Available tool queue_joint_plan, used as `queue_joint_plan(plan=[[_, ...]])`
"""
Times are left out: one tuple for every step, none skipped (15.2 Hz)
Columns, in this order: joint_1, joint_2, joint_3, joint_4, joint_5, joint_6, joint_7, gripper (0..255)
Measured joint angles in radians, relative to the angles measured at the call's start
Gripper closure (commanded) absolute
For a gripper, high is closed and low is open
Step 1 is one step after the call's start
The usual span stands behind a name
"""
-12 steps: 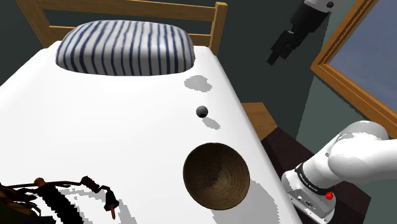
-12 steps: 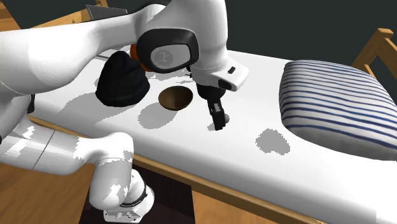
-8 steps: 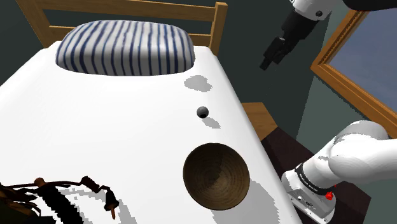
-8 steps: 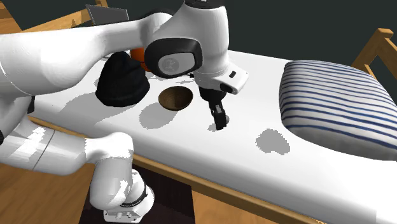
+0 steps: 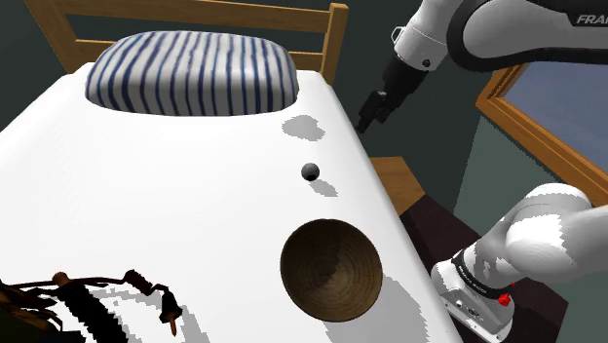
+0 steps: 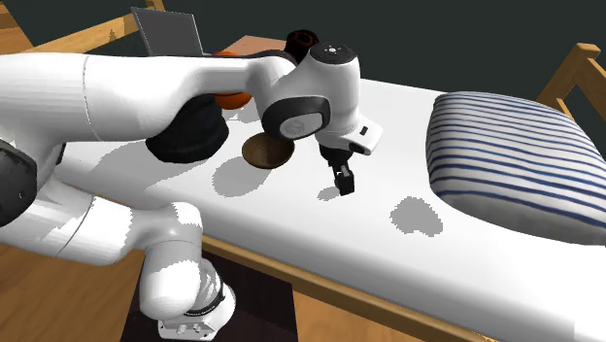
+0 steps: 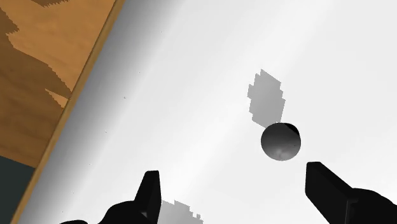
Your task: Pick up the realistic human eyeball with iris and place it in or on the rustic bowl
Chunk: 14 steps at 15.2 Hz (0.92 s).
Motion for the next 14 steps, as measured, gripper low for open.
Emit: queue_joint_plan(plan=[[0.006, 0.021, 0.006, -0.01, 0.01, 0.032, -0.003, 0], [0.016, 0.032, 0.019, -0.028, 0.023, 0.066, 0.003, 0], [0.025, 0.067, 0.034, -0.027, 0.035, 0.104, 0.01, 0], [0.032, 0.089, 0.042, -0.033, 0.046, 0.134, 0.009, 0], [0.041, 0.109, 0.053, -0.04, 0.057, 0.165, 0.012, 0], [0.046, 0.144, 0.062, -0.033, 0.065, 0.196, 0.012, 0], [0.056, 0.166, 0.074, -0.046, 0.077, 0.235, 0.013, 0], [0.064, 0.196, 0.087, -0.042, 0.086, 0.265, 0.019, 0], [0.07, 0.222, 0.093, -0.043, 0.095, 0.295, 0.015, 0], [0.077, 0.25, 0.103, -0.043, 0.104, 0.327, 0.015, 0], [0.081, 0.279, 0.111, -0.03, 0.108, 0.346, 0.017, 0], [0.084, 0.294, 0.116, -0.031, 0.111, 0.364, 0.018, 0], [0.086, 0.309, 0.12, -0.034, 0.113, 0.383, 0.018, 0], [0.088, 0.323, 0.125, -0.036, 0.114, 0.4, 0.02, 0]])
